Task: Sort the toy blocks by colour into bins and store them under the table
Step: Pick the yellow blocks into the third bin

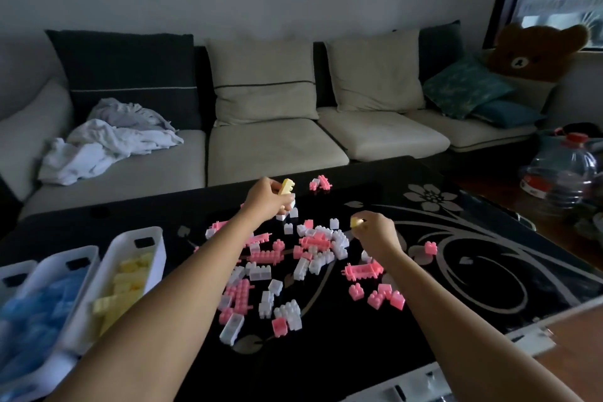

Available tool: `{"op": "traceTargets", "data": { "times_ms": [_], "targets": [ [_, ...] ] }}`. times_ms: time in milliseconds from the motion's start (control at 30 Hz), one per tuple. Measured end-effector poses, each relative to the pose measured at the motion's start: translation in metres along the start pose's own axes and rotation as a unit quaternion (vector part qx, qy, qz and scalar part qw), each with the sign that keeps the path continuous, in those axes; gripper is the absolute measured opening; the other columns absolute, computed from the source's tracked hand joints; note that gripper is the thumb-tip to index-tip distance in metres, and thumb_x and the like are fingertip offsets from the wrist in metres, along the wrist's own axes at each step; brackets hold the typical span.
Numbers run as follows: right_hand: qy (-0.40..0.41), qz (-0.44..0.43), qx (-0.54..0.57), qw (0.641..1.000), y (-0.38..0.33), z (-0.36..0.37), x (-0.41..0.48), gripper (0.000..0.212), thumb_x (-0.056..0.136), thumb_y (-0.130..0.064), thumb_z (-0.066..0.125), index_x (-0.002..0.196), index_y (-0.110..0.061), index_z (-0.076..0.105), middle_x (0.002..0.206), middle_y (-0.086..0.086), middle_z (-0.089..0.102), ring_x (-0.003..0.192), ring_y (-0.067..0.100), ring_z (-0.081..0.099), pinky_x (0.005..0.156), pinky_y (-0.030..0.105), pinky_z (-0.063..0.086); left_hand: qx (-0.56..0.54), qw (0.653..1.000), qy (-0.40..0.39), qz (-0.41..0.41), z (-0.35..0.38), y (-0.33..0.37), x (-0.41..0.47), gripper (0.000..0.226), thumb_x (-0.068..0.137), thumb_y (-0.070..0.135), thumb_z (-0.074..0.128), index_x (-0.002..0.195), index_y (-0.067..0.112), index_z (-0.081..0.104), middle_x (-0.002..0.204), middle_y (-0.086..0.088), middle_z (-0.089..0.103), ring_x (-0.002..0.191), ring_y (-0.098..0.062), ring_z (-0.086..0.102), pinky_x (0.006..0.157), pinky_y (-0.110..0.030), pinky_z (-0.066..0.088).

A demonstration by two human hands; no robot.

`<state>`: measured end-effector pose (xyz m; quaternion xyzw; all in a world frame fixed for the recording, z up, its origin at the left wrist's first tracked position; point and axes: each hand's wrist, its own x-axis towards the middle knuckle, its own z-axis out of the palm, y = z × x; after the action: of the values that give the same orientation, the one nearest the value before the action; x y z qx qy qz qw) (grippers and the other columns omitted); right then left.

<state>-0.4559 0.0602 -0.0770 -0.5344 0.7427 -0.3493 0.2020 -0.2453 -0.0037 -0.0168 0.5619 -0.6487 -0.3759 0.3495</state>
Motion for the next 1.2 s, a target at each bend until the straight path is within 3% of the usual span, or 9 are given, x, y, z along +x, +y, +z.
{"op": "traceTargets", "data": {
  "times_ms": [67,200,400,533,733,867,933,1033,1200],
  "targets": [
    [-0.031,0.068,0.215,0.974,-0.007,-0.003,-0.003,0.017,0.085,-0.003,0.060,0.100,-0.008,0.064,0.088,0.010,0.065,0.069,0.018,0.062,0.064,0.031,0.057,-0.062,0.998,-0.007,-0.026,-0.018,0.003,-0.010,0.020,0.090,0.008,0.059,0.107,0.008,0.049,0.084,-0.008,0.062,0.066,-0.015,0.061,0.062,-0.025,0.055],
    [-0.206,0.142,0.522,0.816,-0.038,-0.003,-0.021,0.014,0.093,0.003,0.049,0.103,0.004,0.058,0.098,0.020,0.061,0.086,0.025,0.064,0.065,0.029,0.059,-0.122,0.990,-0.039,-0.063,-0.057,-0.005,-0.035,0.012,0.095,0.005,0.047,0.107,0.005,0.051,0.080,-0.005,0.050,0.063,-0.011,0.047,0.053,-0.021,0.040],
    [-0.328,0.167,0.568,0.736,-0.100,0.034,-0.041,0.019,0.094,-0.005,0.050,0.109,0.003,0.058,0.104,0.020,0.063,0.090,0.027,0.066,0.073,0.030,0.058,-0.010,0.997,0.003,-0.071,-0.116,-0.047,-0.073,0.023,0.091,0.006,0.054,0.114,0.011,0.055,0.088,-0.007,0.057,0.073,-0.015,0.051,0.062,-0.027,0.039],
    [-0.388,0.170,0.555,0.716,-0.146,0.078,-0.053,0.018,0.095,-0.002,0.046,0.108,0.006,0.055,0.104,0.021,0.058,0.093,0.028,0.063,0.076,0.033,0.058,0.195,0.978,0.038,-0.070,-0.154,-0.087,-0.100,0.015,0.091,0.009,0.050,0.084,0.022,0.051,0.082,-0.005,0.052,0.072,-0.016,0.048,0.062,-0.026,0.038],
    [-0.428,0.156,0.510,0.730,-0.207,0.136,-0.083,0.027,0.094,0.008,0.039,0.119,0.011,0.047,0.111,0.023,0.052,0.109,0.035,0.057,0.072,0.034,0.058,0.351,0.926,0.036,-0.132,-0.172,-0.118,-0.136,0.028,0.095,0.015,0.043,0.121,0.011,0.053,0.098,-0.008,0.061,0.079,-0.018,0.054,0.067,-0.027,0.039],
    [-0.418,0.108,0.443,0.786,-0.237,0.171,-0.098,0.029,0.096,0.002,0.040,0.122,0.006,0.051,0.101,0.018,0.056,0.094,0.026,0.059,0.095,0.036,0.044,0.244,0.964,0.044,-0.098,-0.193,-0.124,-0.146,0.008,0.085,0.011,0.054,0.090,0.015,0.058,0.085,-0.007,0.058,0.091,-0.024,0.061,0.069,-0.027,0.040],
    [-0.410,0.037,0.369,0.833,-0.245,0.183,-0.103,0.039,0.098,-0.006,0.040,0.137,-0.003,0.041,0.131,0.018,0.051,0.126,0.029,0.047,0.105,0.034,0.035,0.172,0.978,0.088,-0.079,-0.214,-0.124,-0.148,0.009,0.080,0.019,0.061,0.089,0.019,0.064,0.081,-0.006,0.060,0.088,-0.018,0.062,0.073,-0.029,0.045],
    [-0.385,-0.145,0.158,0.898,-0.246,0.193,-0.110,0.046,0.094,0.000,0.043,0.139,-0.013,0.044,0.134,0.019,0.050,0.122,0.029,0.049,0.094,0.027,0.041,0.128,0.981,0.127,-0.069,-0.250,-0.129,-0.159,0.016,0.086,0.017,0.061,0.098,0.027,0.065,0.100,0.004,0.067,0.098,-0.011,0.062,0.084,-0.027,0.049],
    [-0.328,-0.349,-0.074,0.874,-0.233,0.194,-0.132,0.023,0.087,-0.017,0.059,0.107,-0.012,0.070,0.109,0.002,0.067,0.096,0.016,0.061,0.078,0.020,0.045,0.278,0.924,0.238,-0.112,-0.294,-0.154,-0.188,0.029,0.089,0.009,0.059,0.117,0.009,0.063,0.120,-0.006,0.063,0.107,-0.023,0.060,0.088,-0.029,0.045]
  ]
}}
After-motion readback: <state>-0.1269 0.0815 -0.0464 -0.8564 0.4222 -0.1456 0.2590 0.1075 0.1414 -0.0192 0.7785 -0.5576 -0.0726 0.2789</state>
